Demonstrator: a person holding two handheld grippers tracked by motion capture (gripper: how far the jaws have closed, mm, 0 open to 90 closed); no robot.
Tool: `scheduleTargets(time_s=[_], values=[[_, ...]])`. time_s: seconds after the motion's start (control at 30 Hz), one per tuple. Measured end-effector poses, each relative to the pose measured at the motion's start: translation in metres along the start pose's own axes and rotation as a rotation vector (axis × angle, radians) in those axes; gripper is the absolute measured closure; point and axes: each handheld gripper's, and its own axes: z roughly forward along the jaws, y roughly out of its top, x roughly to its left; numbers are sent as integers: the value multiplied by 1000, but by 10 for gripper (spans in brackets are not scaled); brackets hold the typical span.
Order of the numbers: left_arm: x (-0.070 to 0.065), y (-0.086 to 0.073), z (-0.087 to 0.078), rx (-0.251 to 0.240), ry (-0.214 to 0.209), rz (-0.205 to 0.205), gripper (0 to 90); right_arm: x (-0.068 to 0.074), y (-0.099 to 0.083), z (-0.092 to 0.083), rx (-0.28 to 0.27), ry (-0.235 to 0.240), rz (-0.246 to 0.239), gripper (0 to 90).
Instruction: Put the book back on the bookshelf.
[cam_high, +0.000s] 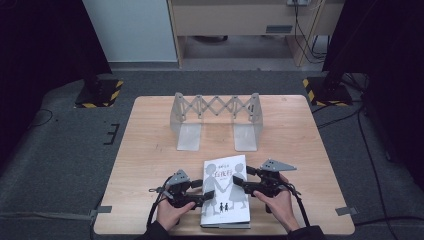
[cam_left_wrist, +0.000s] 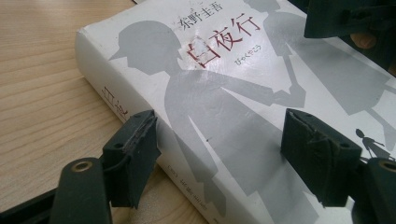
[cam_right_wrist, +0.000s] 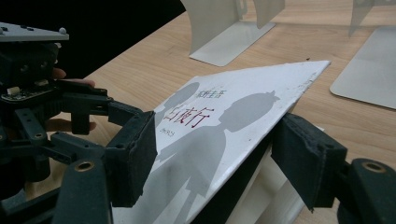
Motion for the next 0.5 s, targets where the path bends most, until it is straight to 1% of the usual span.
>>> scheduleTargets(time_s=[0.07,0.13,0.17,0.2,0.23,0.3,0.33,0.43,0.47,0.5], values=[[0,0,0,9,5,7,264,-1,-1,1,12,-5,-4,308],[0,0,1,21,16,16,267,-4,-6,3,34,-25,0,308],[0,0,1,21,16,16,274,-5,-8,4,53,-32,3,309],[1,0,0,26,25,22,276,-7,-11,5,72,-38,12,310],[2,-1,-1,31,36,20,284,-9,-14,7,97,-39,27,311],[3,-1,-2,33,41,24,296,-10,-16,8,107,-41,18,310],[4,0,-3,34,42,22,333,-12,-19,10,128,-43,32,301],[4,0,-5,36,40,20,382,-12,-20,10,128,-43,35,288],[4,0,-5,37,30,13,407,-12,-22,11,131,-43,36,268],[4,-1,-5,36,25,10,407,-12,-22,11,131,-43,36,268]])
